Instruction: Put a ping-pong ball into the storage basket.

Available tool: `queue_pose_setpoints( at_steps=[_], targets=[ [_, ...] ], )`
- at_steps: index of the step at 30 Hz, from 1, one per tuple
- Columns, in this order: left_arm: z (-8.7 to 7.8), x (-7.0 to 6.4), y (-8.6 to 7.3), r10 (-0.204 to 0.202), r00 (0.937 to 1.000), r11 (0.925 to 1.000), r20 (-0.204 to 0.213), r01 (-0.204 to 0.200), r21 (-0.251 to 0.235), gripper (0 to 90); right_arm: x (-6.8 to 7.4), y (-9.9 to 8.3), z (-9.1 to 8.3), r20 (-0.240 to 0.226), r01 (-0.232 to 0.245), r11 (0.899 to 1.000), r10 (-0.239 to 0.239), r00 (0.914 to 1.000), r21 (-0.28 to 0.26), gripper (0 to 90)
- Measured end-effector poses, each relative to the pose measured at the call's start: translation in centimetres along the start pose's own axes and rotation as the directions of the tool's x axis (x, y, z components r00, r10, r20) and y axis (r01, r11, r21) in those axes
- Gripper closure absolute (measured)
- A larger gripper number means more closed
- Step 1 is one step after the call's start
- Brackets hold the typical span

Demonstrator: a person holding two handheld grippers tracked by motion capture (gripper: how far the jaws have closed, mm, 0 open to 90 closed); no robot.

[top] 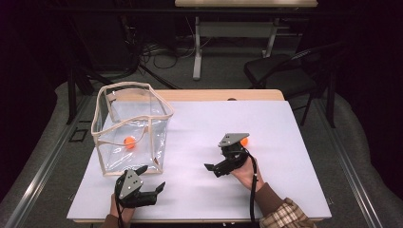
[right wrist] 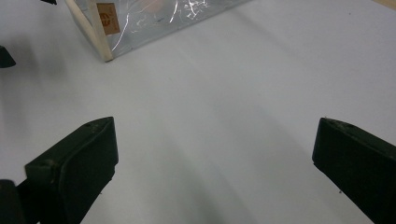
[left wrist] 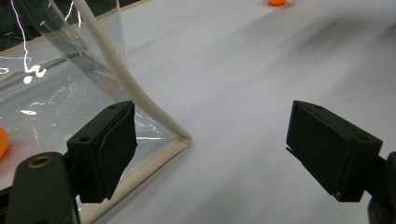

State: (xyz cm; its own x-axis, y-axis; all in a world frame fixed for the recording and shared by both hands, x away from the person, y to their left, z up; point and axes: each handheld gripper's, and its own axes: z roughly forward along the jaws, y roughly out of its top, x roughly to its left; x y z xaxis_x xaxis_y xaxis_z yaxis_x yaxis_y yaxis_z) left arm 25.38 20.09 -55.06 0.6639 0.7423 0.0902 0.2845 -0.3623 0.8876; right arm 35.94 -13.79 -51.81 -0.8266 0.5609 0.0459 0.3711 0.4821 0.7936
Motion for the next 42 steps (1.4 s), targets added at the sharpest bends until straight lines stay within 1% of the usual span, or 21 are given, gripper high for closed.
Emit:
queue_pose_setpoints(
  at_steps=[3,4,10,11,13,21,27,32,36,42],
  targets=[
    [0.1,0.0,0.0,0.001,1.0000,1.0000,-0.001,-0.001,0.000,16.0,0.1,-0.2,-0.2,-0.004,0.006,1.000,-0.006,1.0000,-0.006,0.0],
    [0.1,0.0,0.0,0.006,1.0000,1.0000,0.000,-0.006,0.001,16.0,0.1,-0.2,-0.3,-0.004,0.015,1.000,-0.015,0.9999,-0.007,0.0],
    [0.0,0.0,0.0,0.003,1.0000,1.0000,-0.002,-0.003,0.000,16.0,-0.1,-0.8,-0.7,0.003,0.013,1.000,-0.013,0.9999,-0.014,0.0],
    [0.1,0.0,0.0,0.008,1.0000,1.0000,-0.001,-0.008,0.002,16.0,-0.2,-0.9,-0.8,0.003,0.012,1.000,-0.012,0.9999,-0.013,0.0],
    [0.1,-0.1,0.1,0.009,1.0000,1.0000,0.001,-0.009,0.003,16.0,-0.4,-1.0,-1.0,-0.005,0.010,1.000,-0.010,0.9999,-0.016,0.0],
    [0.0,-0.1,0.1,0.009,1.0000,1.0000,-0.001,-0.009,0.002,16.0,-1.0,-1.5,-1.8,0.029,0.000,1.000,0.000,0.9996,-0.011,0.0],
    [0.0,-0.1,0.1,0.009,1.0000,1.0000,-0.002,-0.009,0.003,16.0,-1.7,-1.7,-2.8,0.054,-0.013,1.000,0.015,0.9984,-0.025,0.0],
    [0.0,-0.1,0.1,0.005,1.0000,1.0000,-0.002,-0.005,0.001,16.0,-2.3,-1.8,-3.2,0.065,-0.020,1.000,0.022,0.9977,-0.018,0.0],
    [0.0,-0.1,0.0,0.007,1.0000,1.0000,-0.001,-0.007,0.003,16.0,-2.6,-1.8,-3.5,0.083,-0.019,1.000,0.020,0.9964,-0.014,0.0],
    [0.0,-0.1,0.1,0.011,0.9999,0.9999,-0.002,-0.011,0.002,16.0,-3.2,-1.9,-4.1,0.104,-0.025,0.999,0.028,0.9942,-0.027,0.0]
  ],
)
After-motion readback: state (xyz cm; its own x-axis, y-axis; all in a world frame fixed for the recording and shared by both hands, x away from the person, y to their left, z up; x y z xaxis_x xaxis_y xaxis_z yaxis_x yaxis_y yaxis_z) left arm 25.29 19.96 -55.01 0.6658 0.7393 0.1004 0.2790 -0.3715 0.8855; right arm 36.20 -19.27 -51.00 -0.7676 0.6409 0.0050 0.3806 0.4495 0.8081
